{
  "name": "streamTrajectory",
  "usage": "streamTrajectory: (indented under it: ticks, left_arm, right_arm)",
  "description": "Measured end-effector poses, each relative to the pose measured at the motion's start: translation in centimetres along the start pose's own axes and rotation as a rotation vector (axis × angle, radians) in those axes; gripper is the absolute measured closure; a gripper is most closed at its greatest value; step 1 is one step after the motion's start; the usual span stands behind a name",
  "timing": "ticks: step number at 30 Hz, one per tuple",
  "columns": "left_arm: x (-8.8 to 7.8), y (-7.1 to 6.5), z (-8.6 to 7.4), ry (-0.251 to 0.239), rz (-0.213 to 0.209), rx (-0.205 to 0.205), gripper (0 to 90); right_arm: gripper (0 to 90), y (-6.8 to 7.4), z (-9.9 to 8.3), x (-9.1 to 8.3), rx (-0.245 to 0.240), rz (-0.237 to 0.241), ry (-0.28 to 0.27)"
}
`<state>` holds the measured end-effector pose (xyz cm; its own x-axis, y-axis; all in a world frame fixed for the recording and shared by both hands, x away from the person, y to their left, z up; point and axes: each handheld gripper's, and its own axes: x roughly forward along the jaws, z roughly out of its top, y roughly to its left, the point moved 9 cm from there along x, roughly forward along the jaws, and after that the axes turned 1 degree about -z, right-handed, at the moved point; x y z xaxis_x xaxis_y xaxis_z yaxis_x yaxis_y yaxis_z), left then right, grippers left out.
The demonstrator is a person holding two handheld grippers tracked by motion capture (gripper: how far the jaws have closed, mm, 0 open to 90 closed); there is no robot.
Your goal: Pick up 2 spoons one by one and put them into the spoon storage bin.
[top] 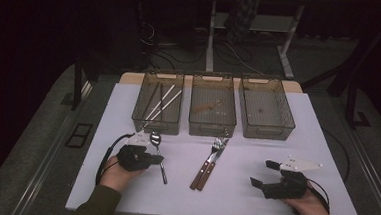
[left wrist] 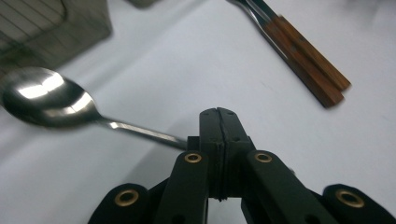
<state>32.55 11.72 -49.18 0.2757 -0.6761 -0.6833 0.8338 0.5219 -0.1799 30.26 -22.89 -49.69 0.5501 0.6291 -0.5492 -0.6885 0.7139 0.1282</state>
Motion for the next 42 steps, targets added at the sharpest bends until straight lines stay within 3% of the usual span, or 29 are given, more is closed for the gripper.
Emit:
streamTrajectory:
  ticks: [6, 14, 42]
  left_arm:
    - [0.4, -1.4, -1.3, 0.028, -0.040, 0.005, 89.1]
    - [1.4, -1.7, -1.7, 0.073, -0.051, 0.031, 89.2]
    - [3.6, -1.8, 0.2, 0.044, -0.054, 0.065, 89.2]
  right_arm:
    - [12.0, 0.1, 0.0, 0.1, -0.003, 0.000, 0.001]
    - [12.0, 0.1, 0.0, 0.1, -0.003, 0.000, 0.003]
    - [12.0, 0.1, 0.0, 0.3, -0.003, 0.002, 0.007]
